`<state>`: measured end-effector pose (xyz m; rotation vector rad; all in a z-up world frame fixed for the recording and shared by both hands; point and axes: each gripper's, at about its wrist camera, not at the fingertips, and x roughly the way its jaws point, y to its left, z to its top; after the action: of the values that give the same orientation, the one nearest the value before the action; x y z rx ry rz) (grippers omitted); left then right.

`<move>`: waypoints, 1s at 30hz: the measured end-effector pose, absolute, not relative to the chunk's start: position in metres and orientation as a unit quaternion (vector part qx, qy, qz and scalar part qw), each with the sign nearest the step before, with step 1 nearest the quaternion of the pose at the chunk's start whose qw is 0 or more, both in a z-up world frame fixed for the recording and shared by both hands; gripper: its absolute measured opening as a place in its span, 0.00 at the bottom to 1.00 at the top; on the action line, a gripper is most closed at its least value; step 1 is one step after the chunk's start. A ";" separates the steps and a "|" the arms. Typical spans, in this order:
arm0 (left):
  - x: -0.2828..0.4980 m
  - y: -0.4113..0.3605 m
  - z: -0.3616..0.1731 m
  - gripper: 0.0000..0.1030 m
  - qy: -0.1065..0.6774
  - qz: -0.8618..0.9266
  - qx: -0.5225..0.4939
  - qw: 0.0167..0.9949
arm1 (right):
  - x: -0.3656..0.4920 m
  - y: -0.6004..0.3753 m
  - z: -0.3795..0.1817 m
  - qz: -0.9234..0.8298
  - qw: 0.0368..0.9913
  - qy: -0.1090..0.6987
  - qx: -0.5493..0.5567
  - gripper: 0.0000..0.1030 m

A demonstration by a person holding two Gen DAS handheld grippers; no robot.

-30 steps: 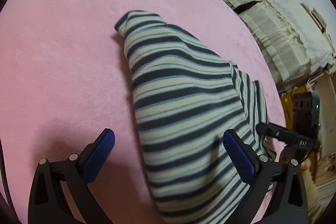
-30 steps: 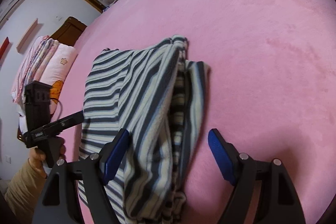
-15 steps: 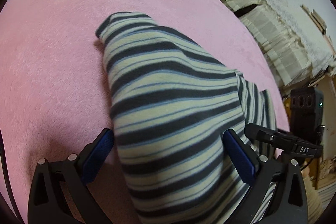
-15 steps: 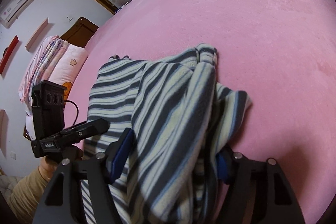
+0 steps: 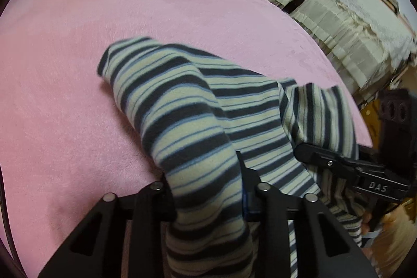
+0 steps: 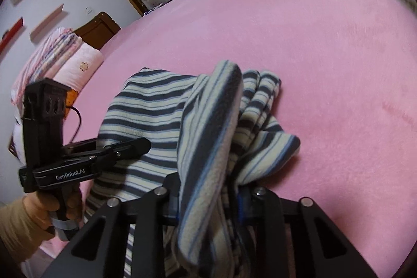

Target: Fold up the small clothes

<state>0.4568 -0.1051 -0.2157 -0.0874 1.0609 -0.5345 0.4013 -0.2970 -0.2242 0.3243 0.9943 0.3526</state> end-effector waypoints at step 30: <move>0.184 0.089 0.029 0.25 0.309 -0.150 0.019 0.939 | 0.193 -0.093 0.002 0.261 0.916 0.304 0.019 0.24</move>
<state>0.1840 0.0887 0.0286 0.0394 0.6303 -0.3068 0.1931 -0.0927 0.0021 0.0388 0.6266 0.5380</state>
